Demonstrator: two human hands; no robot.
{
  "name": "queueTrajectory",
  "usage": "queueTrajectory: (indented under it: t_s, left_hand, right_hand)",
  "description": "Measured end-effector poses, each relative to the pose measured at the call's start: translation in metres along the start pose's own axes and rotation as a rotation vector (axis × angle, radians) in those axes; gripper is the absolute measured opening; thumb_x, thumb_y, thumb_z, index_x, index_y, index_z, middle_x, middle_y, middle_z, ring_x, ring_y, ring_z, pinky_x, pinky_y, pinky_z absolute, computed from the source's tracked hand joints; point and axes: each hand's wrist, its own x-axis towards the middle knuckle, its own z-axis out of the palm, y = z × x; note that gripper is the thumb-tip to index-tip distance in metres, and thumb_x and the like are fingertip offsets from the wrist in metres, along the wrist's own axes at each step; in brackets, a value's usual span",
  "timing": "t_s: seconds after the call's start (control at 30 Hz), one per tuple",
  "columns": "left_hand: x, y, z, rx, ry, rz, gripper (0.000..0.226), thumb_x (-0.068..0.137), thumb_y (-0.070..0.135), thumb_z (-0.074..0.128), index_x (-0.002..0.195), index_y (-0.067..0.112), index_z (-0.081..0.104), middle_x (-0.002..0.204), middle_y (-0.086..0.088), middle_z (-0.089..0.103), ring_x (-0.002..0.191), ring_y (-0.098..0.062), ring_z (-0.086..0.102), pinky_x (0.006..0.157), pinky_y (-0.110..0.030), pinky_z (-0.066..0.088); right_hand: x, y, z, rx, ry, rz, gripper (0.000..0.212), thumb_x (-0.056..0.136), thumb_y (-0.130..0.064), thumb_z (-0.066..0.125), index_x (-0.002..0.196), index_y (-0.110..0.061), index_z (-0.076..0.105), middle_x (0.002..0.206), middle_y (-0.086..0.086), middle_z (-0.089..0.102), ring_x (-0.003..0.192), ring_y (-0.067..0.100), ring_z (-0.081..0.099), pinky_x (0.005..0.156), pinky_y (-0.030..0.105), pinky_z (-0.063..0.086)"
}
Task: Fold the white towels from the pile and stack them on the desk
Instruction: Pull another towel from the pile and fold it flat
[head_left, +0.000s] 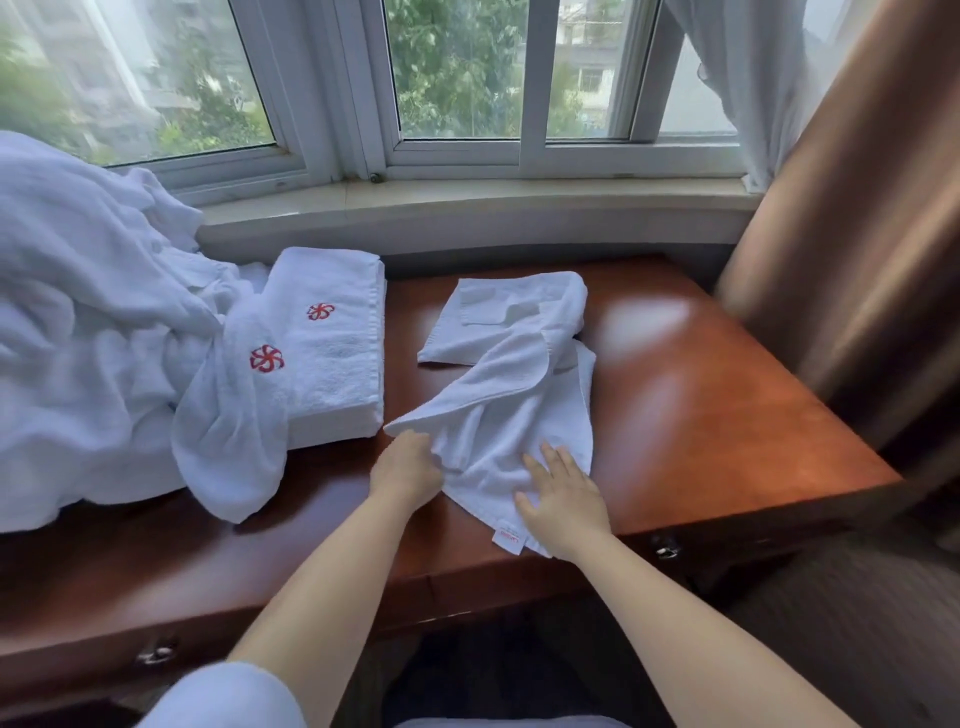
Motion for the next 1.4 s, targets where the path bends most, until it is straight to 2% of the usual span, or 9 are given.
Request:
queueTrajectory:
  t_s: [0.17, 0.27, 0.43, 0.53, 0.67, 0.93, 1.1, 1.3, 1.4]
  left_hand:
    - [-0.01, -0.004, -0.018, 0.784, -0.001, 0.364, 0.028, 0.088, 0.005, 0.047, 0.107, 0.015, 0.065, 0.111, -0.002, 0.056, 0.106, -0.025, 0.05, 0.081, -0.032, 0.035]
    - [-0.009, 0.003, -0.013, 0.64, 0.102, 0.521, 0.038, 0.083, 0.007, 0.051, 0.119, 0.017, 0.058, 0.129, -0.003, 0.051, 0.115, -0.025, 0.048, 0.088, -0.033, 0.039]
    - [-0.006, 0.036, 0.007, 0.379, -0.276, 0.512, 0.081, 0.086, 0.002, 0.04, 0.155, 0.028, 0.005, 0.155, 0.009, 0.027, 0.138, -0.018, 0.035, 0.092, -0.031, 0.043]
    - [-0.002, 0.036, 0.006, 0.396, -0.172, 0.425, 0.06, 0.09, 0.022, 0.037, 0.149, 0.022, 0.027, 0.141, 0.0, 0.05, 0.113, -0.027, 0.056, 0.079, -0.034, 0.038]
    - [0.004, 0.038, 0.001, 0.47, -0.187, 0.415, 0.033, 0.092, 0.037, 0.031, 0.087, 0.017, 0.057, 0.104, -0.004, 0.063, 0.092, -0.024, 0.056, 0.074, -0.034, 0.028]
    - [-0.005, 0.018, 0.007, 0.56, -0.22, 0.545, 0.042, 0.083, 0.049, 0.047, 0.108, 0.016, 0.058, 0.14, -0.004, 0.039, 0.12, -0.024, 0.039, 0.094, -0.034, 0.038]
    - [-0.003, 0.035, -0.01, 0.294, -0.492, 0.242, 0.103, 0.069, 0.087, 0.045, 0.15, 0.028, 0.021, 0.129, -0.005, 0.055, 0.113, -0.024, 0.057, 0.088, -0.036, 0.045]
    - [0.015, 0.06, -0.029, 0.173, -0.594, 0.046, 0.06, 0.095, 0.055, 0.041, 0.062, 0.009, 0.062, 0.051, -0.001, 0.054, 0.046, -0.018, 0.046, 0.05, -0.025, 0.037]
    - [0.033, 0.06, -0.039, 0.259, -0.332, 0.097, 0.023, 0.089, 0.029, 0.051, 0.09, 0.011, 0.065, 0.091, -0.005, 0.064, 0.075, -0.021, 0.058, 0.067, -0.028, 0.046]
  right_hand:
    - [-0.008, 0.026, -0.016, -0.101, 0.149, 0.25, 0.061, 0.096, -0.056, 0.026, 0.144, -0.02, 0.038, 0.155, -0.001, 0.029, 0.145, 0.019, 0.019, 0.118, 0.04, 0.009]
    - [-0.007, 0.029, -0.025, -0.078, 0.212, 0.313, 0.053, 0.097, -0.044, 0.036, 0.139, -0.013, 0.042, 0.153, 0.004, 0.031, 0.143, 0.021, 0.021, 0.118, 0.039, 0.014]
    - [-0.006, 0.007, -0.017, 0.133, 0.045, -0.056, 0.059, 0.092, -0.023, 0.044, 0.148, -0.023, 0.027, 0.159, -0.006, 0.017, 0.146, 0.016, 0.013, 0.117, 0.034, 0.012]
    - [-0.002, 0.015, -0.014, -0.031, 0.09, -0.033, 0.049, 0.092, -0.03, 0.038, 0.14, -0.022, 0.041, 0.15, -0.007, 0.036, 0.14, 0.016, 0.026, 0.116, 0.042, 0.01]
    - [0.006, 0.019, -0.018, -0.184, 0.235, 0.085, 0.042, 0.094, -0.044, 0.034, 0.112, -0.018, 0.062, 0.12, -0.004, 0.062, 0.129, 0.021, 0.04, 0.115, 0.044, 0.001]
    - [0.009, 0.017, -0.028, -0.349, 0.237, 0.097, 0.049, 0.095, -0.049, 0.036, 0.107, -0.013, 0.066, 0.108, 0.004, 0.066, 0.118, 0.021, 0.049, 0.117, 0.044, -0.005]
    - [0.007, 0.024, -0.037, -0.35, 0.251, 0.077, 0.042, 0.097, -0.039, 0.037, 0.131, -0.018, 0.05, 0.091, 0.006, 0.068, 0.104, 0.027, 0.058, 0.117, 0.044, -0.005]
    - [0.017, 0.034, -0.05, -0.43, 0.192, 0.078, 0.044, 0.099, -0.035, 0.03, 0.106, -0.015, 0.069, 0.111, 0.003, 0.065, 0.119, 0.023, 0.046, 0.118, 0.044, 0.003]
    - [0.034, 0.034, -0.061, -0.252, 0.168, -0.002, 0.041, 0.095, -0.033, 0.04, 0.13, -0.015, 0.052, 0.144, 0.003, 0.041, 0.131, 0.022, 0.035, 0.112, 0.037, 0.02]
